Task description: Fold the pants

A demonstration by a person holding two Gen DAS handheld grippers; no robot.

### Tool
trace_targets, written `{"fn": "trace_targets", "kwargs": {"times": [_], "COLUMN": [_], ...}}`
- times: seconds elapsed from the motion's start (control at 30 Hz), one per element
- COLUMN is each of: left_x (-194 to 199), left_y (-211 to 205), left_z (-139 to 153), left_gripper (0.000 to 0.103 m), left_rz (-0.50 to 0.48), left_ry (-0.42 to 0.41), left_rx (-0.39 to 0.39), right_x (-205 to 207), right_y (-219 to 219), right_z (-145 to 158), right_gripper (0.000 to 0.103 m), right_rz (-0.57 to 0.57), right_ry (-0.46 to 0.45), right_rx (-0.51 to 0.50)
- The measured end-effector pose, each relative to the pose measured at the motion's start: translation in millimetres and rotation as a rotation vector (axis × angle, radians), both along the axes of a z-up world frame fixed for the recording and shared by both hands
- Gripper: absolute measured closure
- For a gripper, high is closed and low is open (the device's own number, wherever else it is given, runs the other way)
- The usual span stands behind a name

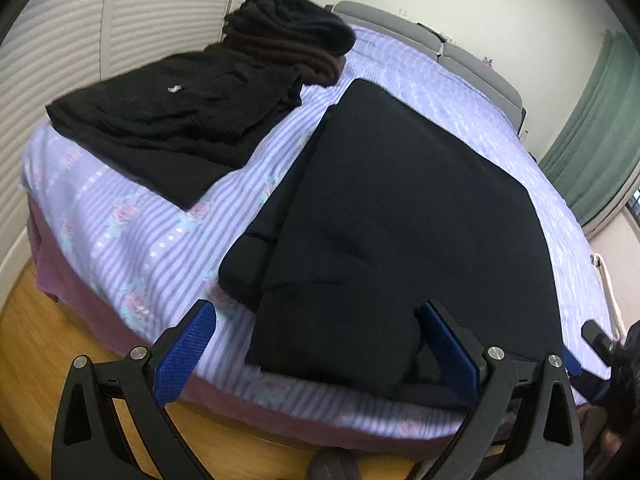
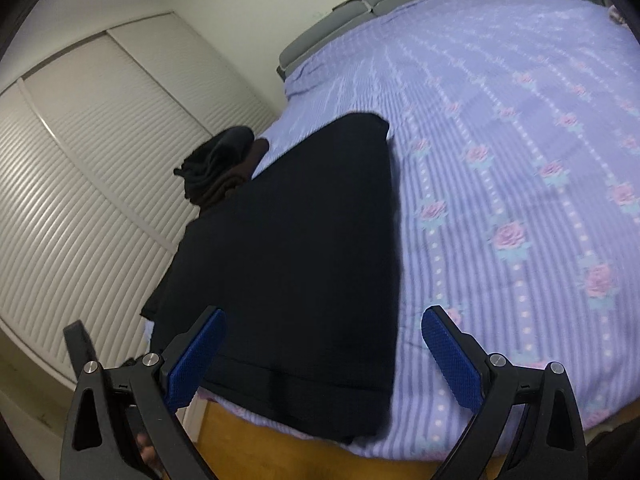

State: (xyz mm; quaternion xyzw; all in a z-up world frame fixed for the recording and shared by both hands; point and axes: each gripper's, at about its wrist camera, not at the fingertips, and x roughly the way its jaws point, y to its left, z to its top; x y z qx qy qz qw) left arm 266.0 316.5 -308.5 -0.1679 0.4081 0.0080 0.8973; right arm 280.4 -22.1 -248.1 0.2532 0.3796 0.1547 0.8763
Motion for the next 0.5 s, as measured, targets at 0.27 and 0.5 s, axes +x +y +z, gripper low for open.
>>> {"fn": "trace_targets", "kwargs": {"times": [0.27,0.5], "left_x": [28,39], "left_y": [6,12], "left_z": [-14,-12], "left_gripper": [0.000,0.000], "left_rz": [0.000,0.005], "left_ry": [0.031,0.006], "left_rx": [-0.033,-0.067], "right_x": [31,53], "right_y": [-1,11], "right_z": [-28,-30], "right_gripper": [0.004,0.003], "right_rz": [0.024,0.104], "right_ry": [0.079,0.075], "right_rx": [0.115,0.193]}}
